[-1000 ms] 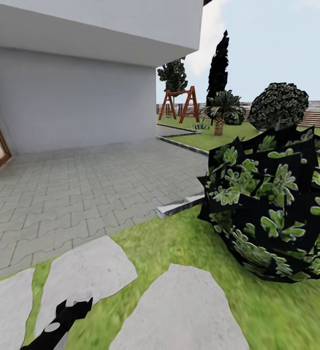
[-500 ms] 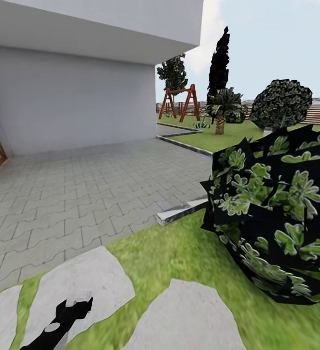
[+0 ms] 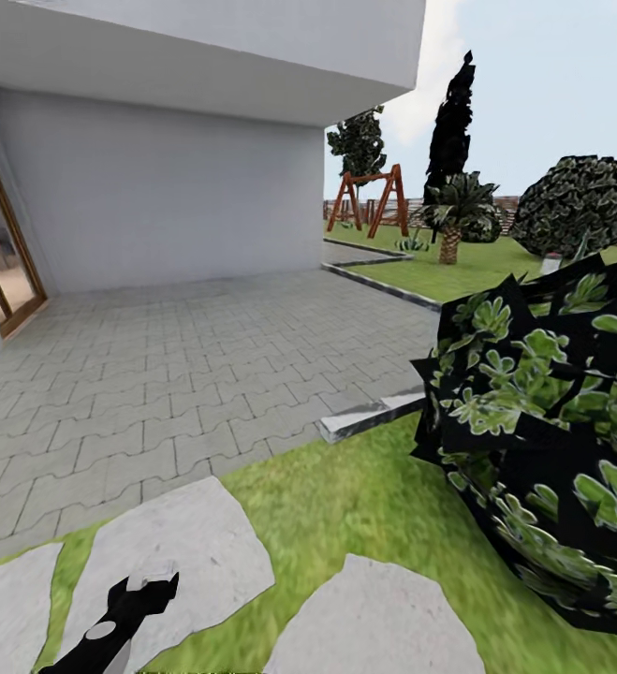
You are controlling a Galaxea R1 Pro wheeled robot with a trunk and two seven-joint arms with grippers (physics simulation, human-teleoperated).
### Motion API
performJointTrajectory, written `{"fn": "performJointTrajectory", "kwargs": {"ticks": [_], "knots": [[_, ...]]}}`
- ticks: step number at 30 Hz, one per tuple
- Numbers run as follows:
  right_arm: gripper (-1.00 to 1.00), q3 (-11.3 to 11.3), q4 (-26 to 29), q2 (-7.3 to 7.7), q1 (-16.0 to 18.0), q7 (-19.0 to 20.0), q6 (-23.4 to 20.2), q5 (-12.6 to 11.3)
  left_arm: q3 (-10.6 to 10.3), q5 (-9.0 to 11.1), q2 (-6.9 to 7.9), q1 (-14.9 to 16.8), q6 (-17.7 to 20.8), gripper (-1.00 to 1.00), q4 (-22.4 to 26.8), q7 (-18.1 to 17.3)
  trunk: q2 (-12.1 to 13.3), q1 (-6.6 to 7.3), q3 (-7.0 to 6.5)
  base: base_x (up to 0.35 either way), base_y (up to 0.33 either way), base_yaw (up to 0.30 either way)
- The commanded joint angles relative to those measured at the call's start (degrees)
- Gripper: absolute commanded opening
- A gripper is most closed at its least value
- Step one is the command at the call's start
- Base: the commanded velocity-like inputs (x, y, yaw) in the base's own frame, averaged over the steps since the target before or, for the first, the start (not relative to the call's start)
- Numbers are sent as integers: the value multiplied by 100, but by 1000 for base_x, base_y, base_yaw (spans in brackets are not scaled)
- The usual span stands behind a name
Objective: Pick up the pesticide atomizer in the garden and spray insectifuge to fully cover both potted plants in the garden.
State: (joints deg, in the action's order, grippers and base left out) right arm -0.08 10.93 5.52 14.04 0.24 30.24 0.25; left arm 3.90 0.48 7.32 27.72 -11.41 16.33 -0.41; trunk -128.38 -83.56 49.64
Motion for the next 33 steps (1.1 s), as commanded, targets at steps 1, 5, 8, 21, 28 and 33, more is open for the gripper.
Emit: {"fn": "performJointTrajectory", "kwargs": {"ticks": [1,5,8,21,28,33], "knots": [[100,-1,-1,1,2,3,17,4,18,5,-3,5,-19,100,-7,-8,-2,1,5,18,0,275],[100,-1,-3,1,2,3,17,9,19,5,-9,5,-19,100,-7,-5,-2,1,5,153,-78,276],[100,-1,-3,1,2,3,17,8,21,5,-9,5,-19,100,-7,-3,-2,1,5,244,-142,277],[100,-1,-3,1,2,3,17,10,23,5,-3,5,-19,100,-7,14,-2,1,5,83,-172,276],[100,-1,-3,1,2,3,17,10,23,5,-3,5,-19,100,-7,15,-2,1,5,1,-12,277],[100,-1,-3,1,2,3,17,10,23,5,-3,5,-19,100,-5,24,-2,1,5,190,-26,277]]}}
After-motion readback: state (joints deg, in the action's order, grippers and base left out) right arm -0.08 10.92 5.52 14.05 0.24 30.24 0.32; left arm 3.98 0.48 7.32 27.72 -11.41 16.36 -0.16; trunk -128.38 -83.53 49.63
